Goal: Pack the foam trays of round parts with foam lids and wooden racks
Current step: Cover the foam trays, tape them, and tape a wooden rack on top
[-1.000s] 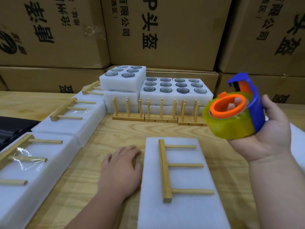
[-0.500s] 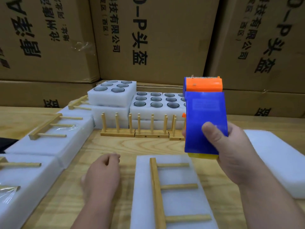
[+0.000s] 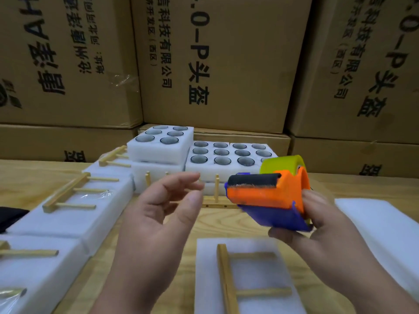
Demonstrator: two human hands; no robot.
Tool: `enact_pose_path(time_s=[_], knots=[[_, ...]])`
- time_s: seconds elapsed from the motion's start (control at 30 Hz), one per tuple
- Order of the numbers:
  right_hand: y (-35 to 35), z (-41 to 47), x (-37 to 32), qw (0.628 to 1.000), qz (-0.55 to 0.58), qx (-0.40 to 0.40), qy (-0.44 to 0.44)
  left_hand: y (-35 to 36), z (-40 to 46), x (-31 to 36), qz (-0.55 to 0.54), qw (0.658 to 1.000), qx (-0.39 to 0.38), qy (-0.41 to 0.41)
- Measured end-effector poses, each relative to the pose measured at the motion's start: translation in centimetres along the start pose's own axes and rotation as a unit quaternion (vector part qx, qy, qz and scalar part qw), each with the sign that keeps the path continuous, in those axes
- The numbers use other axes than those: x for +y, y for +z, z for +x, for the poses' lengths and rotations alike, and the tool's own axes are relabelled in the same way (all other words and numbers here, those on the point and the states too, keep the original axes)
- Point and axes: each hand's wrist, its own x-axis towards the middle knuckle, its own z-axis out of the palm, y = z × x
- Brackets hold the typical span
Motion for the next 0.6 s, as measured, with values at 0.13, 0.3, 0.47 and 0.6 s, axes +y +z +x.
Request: enact_pose_path(time_s=[0.13, 0.3, 0.47, 0.6], knots=[[0.0, 0.0, -0.4, 0.999, -0.028, 0.007, -0.042, -0.3, -0.1, 0.9, 0.098, 0.99, -0.09, 0.05], [0.2, 0.1, -0.7, 0.999, -0.004, -0.023, -0.047, 0.0, -0.3, 1.2, 0.165, 0.971, -0.151, 0.085], [0.0, 0.1, -0.7, 0.997, 0.013, -0.052, -0.059, 0.1, -0.5, 1.3, 0.156, 0.972, -0.156, 0.082], [-0.1, 0.2, -0.7, 0.995, -0.012, -0.083, -0.058, 0.2, -0.3, 0.9, 0.165, 0.976, -0.119, 0.082]])
